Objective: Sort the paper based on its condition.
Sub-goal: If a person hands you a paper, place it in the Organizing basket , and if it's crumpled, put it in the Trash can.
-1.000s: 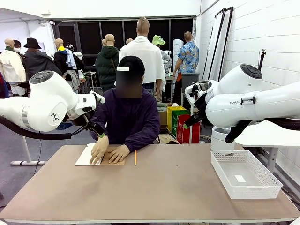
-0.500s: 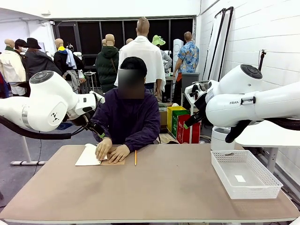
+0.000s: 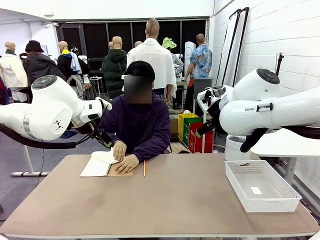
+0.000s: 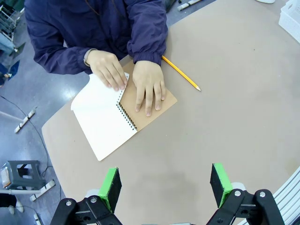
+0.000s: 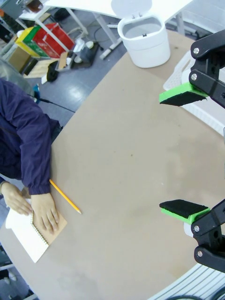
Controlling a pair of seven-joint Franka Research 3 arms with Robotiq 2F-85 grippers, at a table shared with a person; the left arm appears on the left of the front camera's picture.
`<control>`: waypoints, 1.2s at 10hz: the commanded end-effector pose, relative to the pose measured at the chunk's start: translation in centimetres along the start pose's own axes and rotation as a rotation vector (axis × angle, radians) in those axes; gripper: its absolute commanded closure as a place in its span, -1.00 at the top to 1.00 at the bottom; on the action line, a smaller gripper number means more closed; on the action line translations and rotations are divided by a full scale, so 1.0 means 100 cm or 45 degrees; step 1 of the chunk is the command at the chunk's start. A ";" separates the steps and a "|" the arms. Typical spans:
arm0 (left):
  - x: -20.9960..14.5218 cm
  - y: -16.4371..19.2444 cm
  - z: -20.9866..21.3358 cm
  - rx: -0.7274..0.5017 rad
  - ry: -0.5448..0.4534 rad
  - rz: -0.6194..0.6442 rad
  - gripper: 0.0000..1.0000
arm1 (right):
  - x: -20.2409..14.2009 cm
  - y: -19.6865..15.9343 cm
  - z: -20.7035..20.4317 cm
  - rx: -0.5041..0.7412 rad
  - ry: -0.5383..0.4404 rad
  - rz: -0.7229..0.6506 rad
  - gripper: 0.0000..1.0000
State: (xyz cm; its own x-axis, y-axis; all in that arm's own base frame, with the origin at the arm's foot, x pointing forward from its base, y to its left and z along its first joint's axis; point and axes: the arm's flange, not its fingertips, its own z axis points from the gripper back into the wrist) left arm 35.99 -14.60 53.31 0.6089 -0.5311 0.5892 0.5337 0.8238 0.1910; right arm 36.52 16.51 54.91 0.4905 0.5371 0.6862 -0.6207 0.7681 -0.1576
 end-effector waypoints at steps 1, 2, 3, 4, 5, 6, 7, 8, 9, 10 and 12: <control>0.002 0.002 -0.001 -0.002 0.004 0.005 1.00 | 0.000 0.000 0.000 0.004 -0.001 0.000 1.00; 0.002 0.002 -0.001 -0.002 0.004 0.005 1.00 | 0.000 0.000 0.000 0.004 -0.001 0.000 1.00; 0.002 0.002 -0.001 -0.002 0.004 0.005 1.00 | 0.000 0.000 0.000 0.004 -0.001 0.000 1.00; 0.002 0.002 -0.001 -0.002 0.004 0.005 1.00 | 0.000 0.000 0.000 0.004 -0.001 0.000 1.00; 0.002 0.002 -0.001 -0.002 0.004 0.005 1.00 | 0.000 0.000 0.000 0.004 -0.001 0.000 1.00; 0.002 0.002 -0.001 -0.002 0.004 0.005 1.00 | 0.000 0.000 0.000 0.004 -0.001 0.000 1.00; 0.002 0.002 -0.001 -0.002 0.004 0.005 1.00 | 0.000 0.000 0.000 0.004 -0.001 0.000 1.00; 0.002 0.002 -0.001 -0.002 0.004 0.005 1.00 | 0.000 0.000 0.000 0.004 -0.001 0.000 1.00; 0.002 0.002 -0.001 -0.002 0.004 0.005 1.00 | 0.000 0.000 0.000 0.004 -0.001 0.000 1.00; 0.002 0.002 -0.001 -0.002 0.004 0.005 1.00 | 0.000 0.000 0.000 0.004 -0.001 0.000 1.00; 0.002 0.002 -0.001 -0.002 0.004 0.005 1.00 | 0.000 0.000 0.000 0.004 -0.001 0.000 1.00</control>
State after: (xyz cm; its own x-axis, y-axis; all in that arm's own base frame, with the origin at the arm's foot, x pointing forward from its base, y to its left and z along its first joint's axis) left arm 35.99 -14.60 53.31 0.6089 -0.5311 0.5892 0.5337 0.8238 0.1910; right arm 36.52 16.51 54.91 0.4905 0.5371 0.6862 -0.6207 0.7681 -0.1576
